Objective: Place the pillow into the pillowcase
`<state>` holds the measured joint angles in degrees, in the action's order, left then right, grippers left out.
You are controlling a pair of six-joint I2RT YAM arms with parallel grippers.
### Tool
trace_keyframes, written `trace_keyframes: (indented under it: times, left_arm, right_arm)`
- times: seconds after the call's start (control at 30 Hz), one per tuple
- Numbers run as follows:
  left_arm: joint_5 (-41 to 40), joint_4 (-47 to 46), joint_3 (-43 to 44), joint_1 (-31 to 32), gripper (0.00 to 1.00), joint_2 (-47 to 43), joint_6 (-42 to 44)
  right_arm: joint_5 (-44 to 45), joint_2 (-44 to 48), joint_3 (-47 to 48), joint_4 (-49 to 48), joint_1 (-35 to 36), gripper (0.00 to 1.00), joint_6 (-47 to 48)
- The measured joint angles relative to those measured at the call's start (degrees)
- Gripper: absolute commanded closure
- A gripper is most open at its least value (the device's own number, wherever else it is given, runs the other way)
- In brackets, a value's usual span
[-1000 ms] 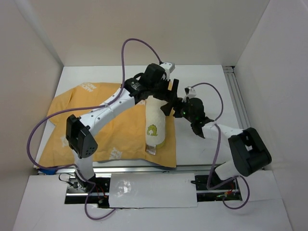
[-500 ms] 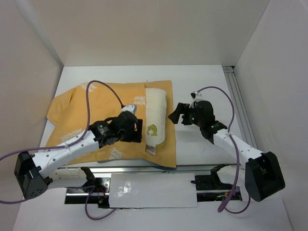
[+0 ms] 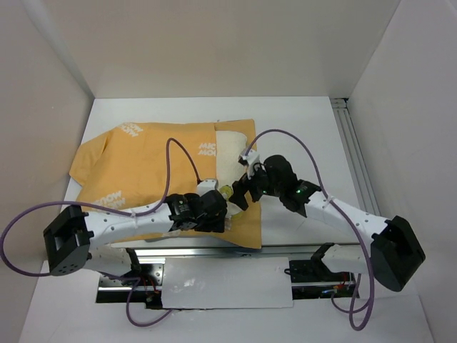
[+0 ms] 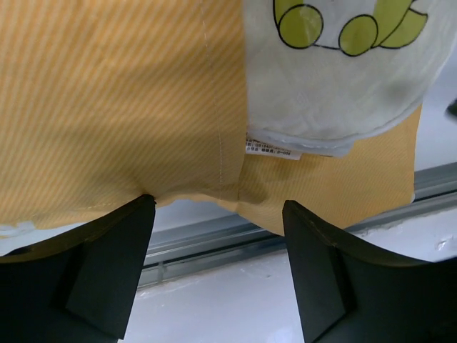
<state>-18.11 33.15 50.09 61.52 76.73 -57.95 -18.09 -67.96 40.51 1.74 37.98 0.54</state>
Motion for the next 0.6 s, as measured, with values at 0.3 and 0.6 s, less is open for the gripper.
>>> trace_keyframes:
  times: [0.3, 0.6]
  left_arm:
    - [-2.16, -1.44, -0.35, 0.04, 0.52, 3.32, -5.35]
    - [-4.15, -2.32, -0.26, 0.04, 1.00, 8.68, -6.99]
  right_arm:
    - [5.16, -6.34, 2.56, 3.87, 2.12, 0.00, 4.70]
    - [4.33, -7.78, 4.00, 5.68, 3.50, 0.00, 3.28]
